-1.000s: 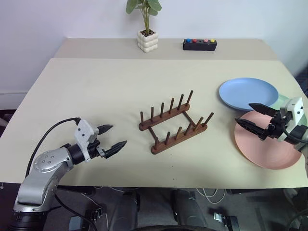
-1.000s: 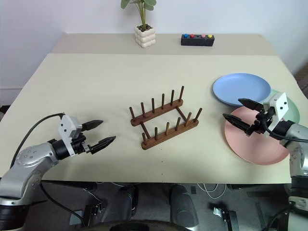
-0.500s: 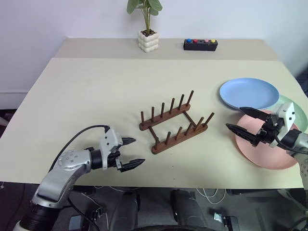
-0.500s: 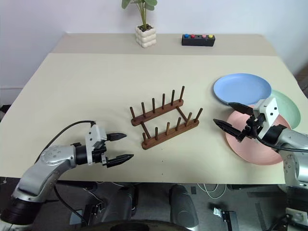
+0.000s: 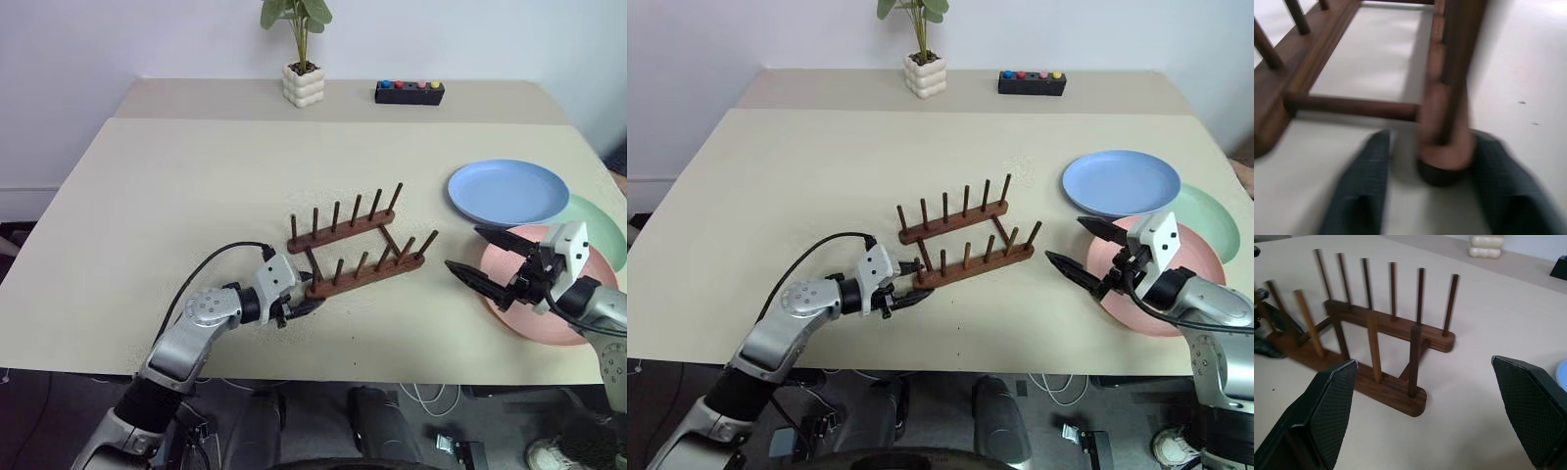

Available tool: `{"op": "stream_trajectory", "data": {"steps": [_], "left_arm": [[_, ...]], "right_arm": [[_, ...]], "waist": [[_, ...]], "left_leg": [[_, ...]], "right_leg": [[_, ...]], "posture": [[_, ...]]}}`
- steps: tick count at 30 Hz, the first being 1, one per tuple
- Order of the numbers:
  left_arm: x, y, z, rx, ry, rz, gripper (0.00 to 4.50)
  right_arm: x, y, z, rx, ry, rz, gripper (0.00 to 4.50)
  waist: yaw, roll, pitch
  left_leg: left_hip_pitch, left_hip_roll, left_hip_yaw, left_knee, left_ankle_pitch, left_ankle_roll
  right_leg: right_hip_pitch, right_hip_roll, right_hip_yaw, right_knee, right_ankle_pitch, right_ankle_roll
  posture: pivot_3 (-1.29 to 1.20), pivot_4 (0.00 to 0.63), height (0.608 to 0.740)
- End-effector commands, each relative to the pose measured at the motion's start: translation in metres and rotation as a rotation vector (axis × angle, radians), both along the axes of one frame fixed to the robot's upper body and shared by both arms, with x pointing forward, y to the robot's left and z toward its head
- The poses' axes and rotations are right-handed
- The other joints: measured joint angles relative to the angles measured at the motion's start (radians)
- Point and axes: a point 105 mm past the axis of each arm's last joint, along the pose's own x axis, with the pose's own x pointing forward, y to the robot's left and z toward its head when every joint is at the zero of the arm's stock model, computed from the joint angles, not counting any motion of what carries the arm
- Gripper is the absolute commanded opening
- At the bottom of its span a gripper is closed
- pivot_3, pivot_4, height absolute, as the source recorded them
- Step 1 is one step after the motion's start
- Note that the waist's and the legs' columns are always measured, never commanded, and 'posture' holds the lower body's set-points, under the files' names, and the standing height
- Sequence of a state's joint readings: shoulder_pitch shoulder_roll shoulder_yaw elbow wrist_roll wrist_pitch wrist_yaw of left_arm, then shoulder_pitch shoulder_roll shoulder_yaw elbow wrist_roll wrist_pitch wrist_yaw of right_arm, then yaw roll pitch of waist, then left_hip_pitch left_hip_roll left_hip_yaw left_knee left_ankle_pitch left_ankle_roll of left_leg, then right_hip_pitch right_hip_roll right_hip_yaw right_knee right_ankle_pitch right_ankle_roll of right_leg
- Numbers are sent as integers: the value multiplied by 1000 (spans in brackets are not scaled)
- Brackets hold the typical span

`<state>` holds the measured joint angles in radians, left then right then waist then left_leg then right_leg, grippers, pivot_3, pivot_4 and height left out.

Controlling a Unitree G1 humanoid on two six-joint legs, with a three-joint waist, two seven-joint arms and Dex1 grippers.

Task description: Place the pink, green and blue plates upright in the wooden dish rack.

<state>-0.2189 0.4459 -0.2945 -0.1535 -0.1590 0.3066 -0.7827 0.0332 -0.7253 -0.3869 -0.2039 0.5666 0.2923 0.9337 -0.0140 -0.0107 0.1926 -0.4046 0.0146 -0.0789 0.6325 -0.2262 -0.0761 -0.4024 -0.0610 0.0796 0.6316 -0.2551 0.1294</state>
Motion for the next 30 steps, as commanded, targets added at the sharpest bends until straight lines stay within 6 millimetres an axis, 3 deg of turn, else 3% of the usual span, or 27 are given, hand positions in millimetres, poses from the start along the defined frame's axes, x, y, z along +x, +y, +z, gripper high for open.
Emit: {"op": "stream_trajectory", "data": {"steps": [1, 6, 12, 16, 28, 30], "left_arm": [[1, 3, -6, 19, 11, 6, 779], [19, 5, 0, 58, -54, -58, 779], [34, -6, 18, 34, -76, -253, 779], [56, -13, 26, 81, -100, -366, 779], [77, -33, 27, 77, -81, -444, 779], [77, -31, 27, 61, -69, -441, 1879]], "right_arm": [[-2, 2, 12, 3, -49, 6, 4500], [2, -1, 12, -1, -58, -12, 4500], [10, -7, 10, -14, -78, -60, 4500], [10, -14, 11, -17, -101, -108, 4500], [-1, -20, 14, -30, -130, -173, 4500], [-2, -21, 15, -34, -130, -179, 4500]], "waist": [[0, 0, 0], [3, 0, 0], [-1, 0, 0], [5, 0, 0], [-5, -1, 0], [-5, -1, 0]], "left_leg": [[0, 0, 0, 0, 0, 0], [0, 0, 0, 0, 0, 0], [0, 0, 0, 1, 0, 0], [-1, 0, 0, 0, 0, 0], [-3, -1, -1, -1, 0, 1], [-3, 0, -1, -1, 0, 1]], "right_leg": [[0, 0, 0, 0, 0, 0], [1, 0, 0, 0, 0, 0], [1, 0, 0, 0, 0, 0], [-1, 0, -1, 0, 2, 3], [-2, 0, -1, -1, 2, 5], [-2, 1, -1, -1, 2, 5]], "posture": [[0, 150, 730], [0, 150, 730], [0, 150, 730], [0, 150, 730], [0, 150, 730], [0, 150, 730]]}}
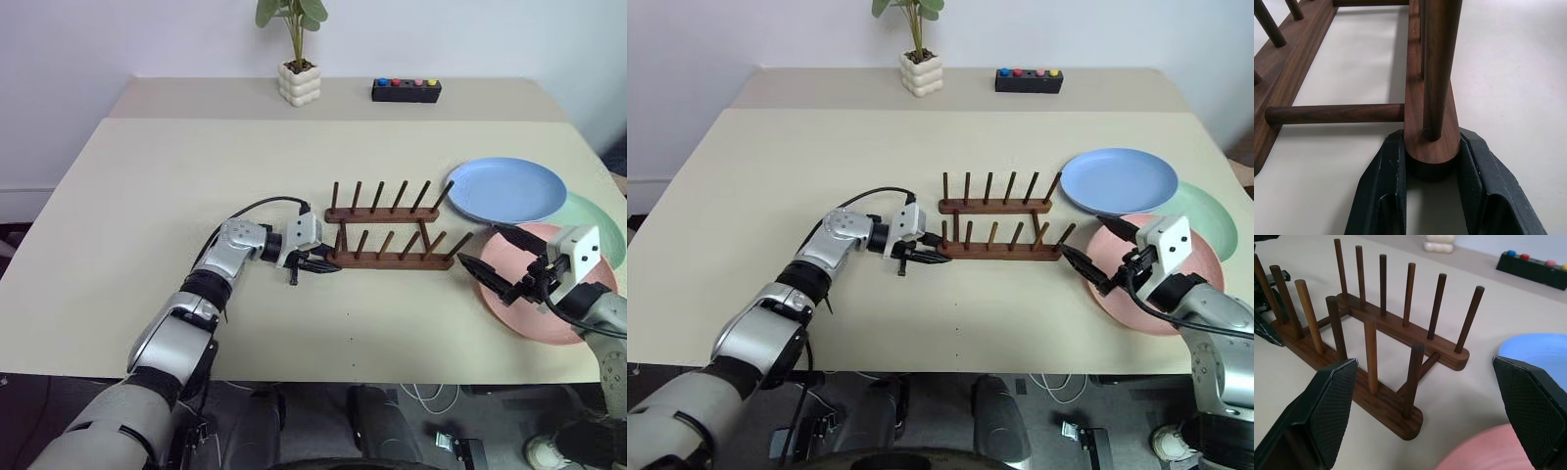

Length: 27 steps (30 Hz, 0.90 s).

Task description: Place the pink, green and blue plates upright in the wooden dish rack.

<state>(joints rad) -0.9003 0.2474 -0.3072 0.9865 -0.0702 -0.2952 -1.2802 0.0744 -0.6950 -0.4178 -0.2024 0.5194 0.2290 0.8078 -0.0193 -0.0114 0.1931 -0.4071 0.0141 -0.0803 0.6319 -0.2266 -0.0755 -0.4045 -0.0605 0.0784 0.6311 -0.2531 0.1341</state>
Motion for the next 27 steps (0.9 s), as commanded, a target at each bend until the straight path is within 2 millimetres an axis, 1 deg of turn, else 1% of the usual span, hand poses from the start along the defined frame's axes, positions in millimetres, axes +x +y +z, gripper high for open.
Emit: {"op": "stream_trajectory", "data": {"steps": [1, 2, 3, 4, 5, 6, 8, 11, 13, 14, 17, 18, 21, 22, 24, 25, 27], "left_arm": [[5, 2, 14, -51, -4, 9, 2280], [6, 3, 14, -58, 1, 18, 2781], [8, 5, 13, -56, -9, 32, 3383], [9, 9, 13, -58, -24, 49, 3805], [10, 11, 14, -59, -37, 59, 4377], [12, 14, 14, -65, -33, 76, 4452], [14, 23, 14, -66, -38, 108, 4452], [9, 45, 14, -87, -13, 150, 4452], [-3, 59, 10, -93, 3, 163, 3964], [-12, 63, 7, -89, 6, 160, 3742], [-32, 63, 8, -110, 32, 150, 2155], [-37, 61, 9, -119, 37, 146, 1795], [-63, 40, 8, -128, 37, 111, 298], [-68, 33, 4, -106, 33, 114, 77], [-72, 24, 3, -98, 41, 139, 77], [-73, 20, 2, -90, 33, 148, 77], [-67, 14, -6, -52, 20, 214, 77]], "right_arm": [[-5, -3, 17, -20, -72, -14, 4500], [-5, -3, 17, -21, -71, -16, 4500], [-6, -3, 17, -24, -70, -17, 4500], [-7, -4, 18, -28, -68, -18, 4500], [-8, -4, 18, -31, -66, -18, 4500], [-8, -5, 18, -37, -64, -20, 4500], [-10, -8, 19, -46, -59, -24, 4500], [-18, -17, 18, -57, -20, -21, 4500], [-26, -18, 14, -66, 34, 13, 3973], [-31, -14, 11, -65, 71, 47, 3735], [-39, -4, 6, -72, 135, 110, 2152], [-40, 0, 5, -76, 146, 126, 1759], [-41, 22, -4, -144, 188, 201, 291], [-39, 28, -6, -165, 191, 210, 61], [-36, 38, -11, -190, 206, 219, 61], [-34, 41, -17, -220, 228, 216, 61], [-30, 45, -31, -290, 257, 207, 61]], "waist": [[2, 0, 0], [2, 0, 0], [2, 0, 0], [2, 0, 0], [3, 0, 0], [3, 0, 0], [3, 0, 0], [-1, 0, 0], [-2, 1, 0], [-3, 1, 0], [1, 1, -1], [2, 1, -1], [5, 1, -1], [7, 1, -1], [9, 1, -1], [8, 1, -1], [7, 1, -1]], "left_leg": [[0, 0, 0, 0, 0, 0], [0, 0, 0, 0, 0, 0], [0, 0, 0, 0, 0, 0], [0, 0, 0, 0, 0, 0], [0, 0, 0, 0, 0, 0], [0, 0, 0, 0, 0, 0], [0, 0, 0, 0, 0, 0], [0, 0, 0, 0, 0, 0], [1, 0, 0, -1, 0, 0], [1, 0, -1, -1, 0, 0], [1, 1, -1, -1, 0, 0], [1, 1, -1, 0, 0, 0], [1, 1, -1, 2, 0, 0], [1, 1, -1, 2, 0, 0], [2, 1, -1, 2, 0, 0], [1, 1, -1, 2, 0, 0], [2, 1, -1, 2, 0, 0]], "right_leg": [[0, 0, 0, 0, 0, 0], [0, 0, 0, 0, 0, 0], [0, 0, 0, 0, 0, 0], [0, 0, 0, 0, 0, 0], [0, 0, 0, 0, 0, 0], [0, 0, 0, 0, 0, 0], [0, 0, 0, 0, 0, 0], [0, 0, 0, 1, 0, 0], [0, 0, 0, 1, 0, 0], [0, 0, 0, 1, 0, 0], [0, 0, 0, 2, 0, 0], [1, 0, 0, 2, 0, 0], [2, 0, 0, 2, -2, -5], [2, 0, 0, 2, -2, -5], [3, 0, 0, 1, -2, -5], [3, 0, 0, 1, -2, -5], [3, 0, 0, 1, -2, -5]], "posture": [[0, 150, 730], [0, 150, 730], [0, 150, 730], [0, 150, 730], [0, 150, 730], [0, 150, 730], [0, 150, 730], [0, 150, 730], [0, 150, 730], [0, 150, 730], [0, 150, 730], [0, 150, 730], [0, 150, 730], [0, 150, 730], [0, 150, 730], [0, 150, 730], [0, 150, 730]]}}
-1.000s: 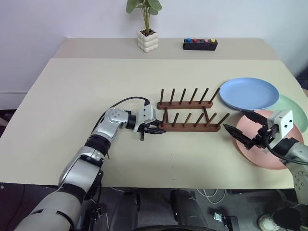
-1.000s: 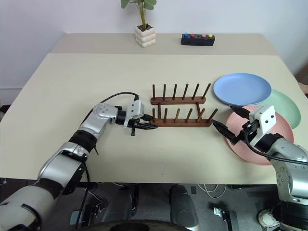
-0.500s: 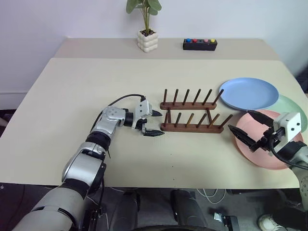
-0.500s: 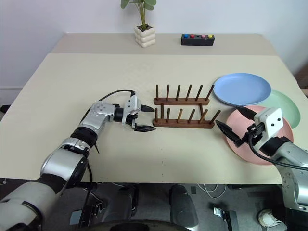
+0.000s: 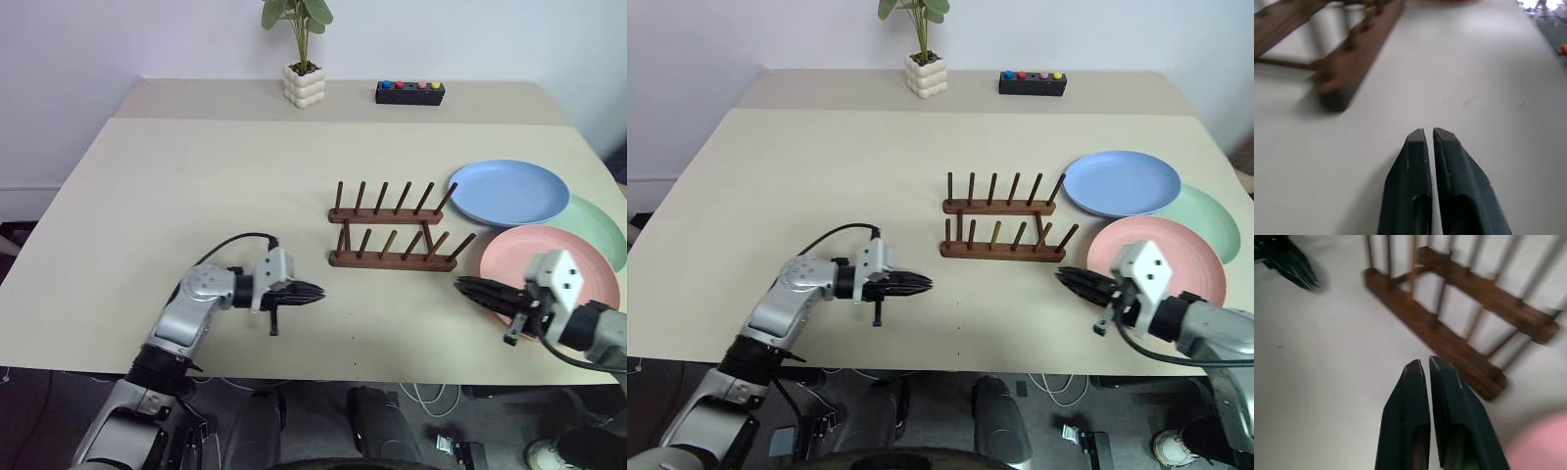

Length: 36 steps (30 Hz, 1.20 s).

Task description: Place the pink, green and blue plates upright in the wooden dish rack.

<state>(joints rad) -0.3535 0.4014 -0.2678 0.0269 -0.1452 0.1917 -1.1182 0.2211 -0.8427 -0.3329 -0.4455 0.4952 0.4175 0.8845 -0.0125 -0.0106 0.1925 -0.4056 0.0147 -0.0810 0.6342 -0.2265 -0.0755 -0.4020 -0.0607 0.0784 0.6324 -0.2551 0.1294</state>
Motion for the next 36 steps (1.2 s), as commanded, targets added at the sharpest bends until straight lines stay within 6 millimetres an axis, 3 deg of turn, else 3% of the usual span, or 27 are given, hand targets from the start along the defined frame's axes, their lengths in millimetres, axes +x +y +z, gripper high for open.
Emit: {"op": "stream_trajectory", "data": {"steps": [1, 5, 7, 12, 17, 28, 36], "left_arm": [[7, -10, -2, 53, -44, 83, 77], [10, -23, 2, 12, -55, 125, 77], [21, -23, -2, 30, -60, 195, 77], [25, -31, 1, 1, -65, 206, 77], [32, -31, 2, -8, -80, 249, 77], [62, -22, 7, -27, -125, 417, 77], [69, -23, 8, -37, -139, 449, 77]], "right_arm": [[5, 7, -12, -115, 2, -1, 61], [20, 10, -30, -147, -2, -62, 61], [27, 5, -38, -179, -6, -94, 61], [41, -8, -52, -250, -5, -159, 61], [62, -9, -47, -257, -65, -198, 61], [82, -6, -42, -279, -139, -202, 61], [94, -3, -37, -281, -191, -206, 61]], "waist": [[0, 0, 0], [-1, 0, 0], [2, 0, 0], [-2, 0, 0], [-3, -1, -1], [-4, -1, -1], [-4, -1, -1]], "left_leg": [[0, 0, 0, 0, 0, 0], [0, 0, 0, 0, 0, 0], [0, 0, 0, 0, 0, 0], [0, 0, 0, 0, 0, 0], [3, 0, 0, 0, 0, 0], [6, 0, 0, 0, 0, 0], [7, 0, 0, -1, 0, 0]], "right_leg": [[0, 0, 0, 0, 0, 0], [0, 0, 0, 0, 0, 0], [0, 0, 0, 0, 0, 0], [0, 0, 0, 0, 0, 0], [4, 0, 0, -1, 0, 0], [6, 0, 0, -1, 0, 0], [6, 0, 0, -1, 0, 1]], "posture": [[0, 150, 730], [0, 150, 730], [0, 150, 730], [0, 150, 730], [0, 150, 730], [0, 150, 730], [0, 150, 730]]}}
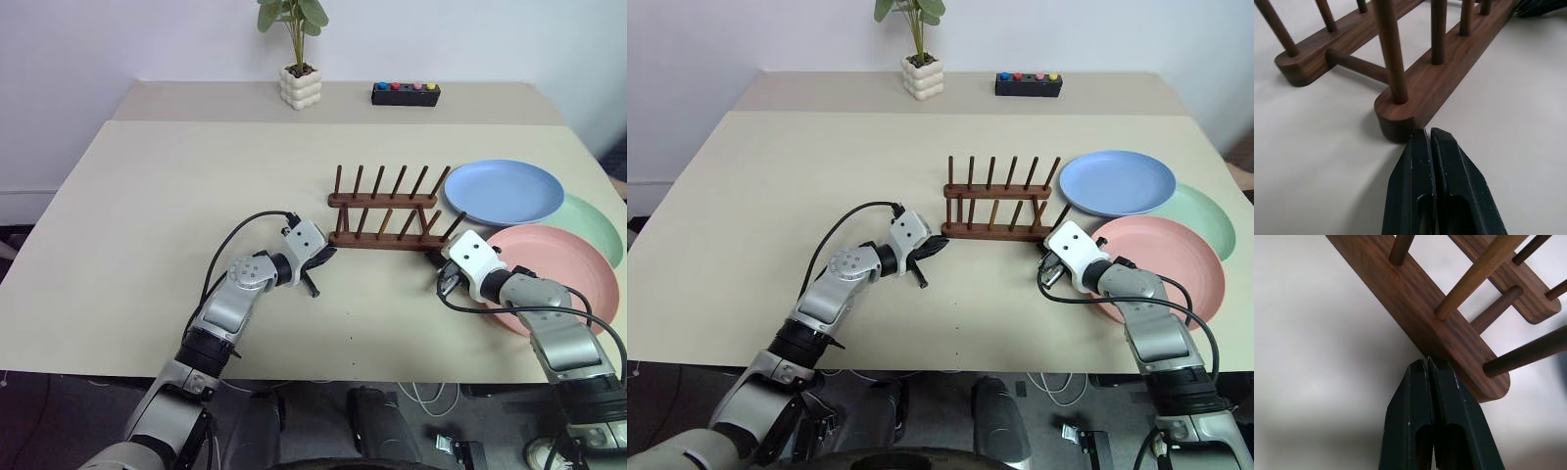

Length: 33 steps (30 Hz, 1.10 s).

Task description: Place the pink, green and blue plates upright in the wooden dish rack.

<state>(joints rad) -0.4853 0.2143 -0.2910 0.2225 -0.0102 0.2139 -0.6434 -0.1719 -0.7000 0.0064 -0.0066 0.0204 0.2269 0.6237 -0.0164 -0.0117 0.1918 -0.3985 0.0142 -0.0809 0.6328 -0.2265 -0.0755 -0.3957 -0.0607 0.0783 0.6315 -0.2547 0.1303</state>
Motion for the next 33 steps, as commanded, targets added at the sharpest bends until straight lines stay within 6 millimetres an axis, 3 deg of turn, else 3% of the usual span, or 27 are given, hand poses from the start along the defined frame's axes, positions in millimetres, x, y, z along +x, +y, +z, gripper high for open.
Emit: {"op": "stream_trajectory", "data": {"steps": [1, 9, 14, 17, 20, 23, 28, 30, 33], "left_arm": [[7, 3, 7, -7, -39, 27, 77], [14, 2, 9, -8, -49, 54, 77], [7, -4, 9, -17, -39, 1, 77], [-10, -8, 12, -49, -26, -91, 77], [-27, -8, 17, -85, -11, -181, 77], [-39, -8, 22, -126, 9, -252, 0], [-56, -11, 25, -139, 26, -366, 0], [-60, -16, 25, -144, 39, -414, 0], [-66, -22, 27, -163, 55, -480, 0]], "right_arm": [[7, 2, 5, -1, -39, -2, 61], [14, 4, 11, 3, -72, 1, 61], [11, 7, 17, 2, -86, 28, 61], [-5, 16, 49, 16, -153, 139, 61], [-35, 12, 76, 59, -84, 213, 61], [-60, -10, 80, 38, 20, 166, 875], [-82, -29, 91, 53, 65, 73, 3270], [-92, -35, 83, 41, 91, 25, 4263], [-108, -38, 67, 52, 143, -57, 4390]], "waist": [[0, 0, 0], [0, 0, 0], [-1, 0, 0], [-1, 0, 0], [2, 5, 1], [7, 3, 1], [0, 2, 0], [2, 3, 0], [5, 2, 0]], "left_leg": [[0, 0, 0, 0, 0, 0], [0, 0, 0, 0, 0, 0], [0, 0, 0, 0, 0, 0], [0, 0, 0, -1, 0, 0], [-5, 0, 0, -2, 0, 0], [-6, 0, -1, -1, 0, 0], [-5, 0, -1, 0, 0, 0], [-4, 0, 0, 0, 0, 0], [-4, 0, -1, 0, 0, 0]], "right_leg": [[0, 0, 0, 0, 0, 0], [0, 0, 0, 0, 0, 0], [0, 0, 0, 0, 1, 3], [0, 0, 0, 0, 1, 3], [-4, -1, 0, 0, 1, 5], [-4, -1, -1, -1, 1, 5], [-2, -1, -1, -2, -1, 0], [-2, -1, -1, -1, -1, -1], [-3, 0, -1, -2, -1, -1]], "posture": [[0, 150, 730], [0, 150, 730], [0, 150, 730], [0, 150, 730], [0, 150, 730], [0, 150, 730], [0, 150, 730], [0, 150, 730], [0, 150, 730]]}}
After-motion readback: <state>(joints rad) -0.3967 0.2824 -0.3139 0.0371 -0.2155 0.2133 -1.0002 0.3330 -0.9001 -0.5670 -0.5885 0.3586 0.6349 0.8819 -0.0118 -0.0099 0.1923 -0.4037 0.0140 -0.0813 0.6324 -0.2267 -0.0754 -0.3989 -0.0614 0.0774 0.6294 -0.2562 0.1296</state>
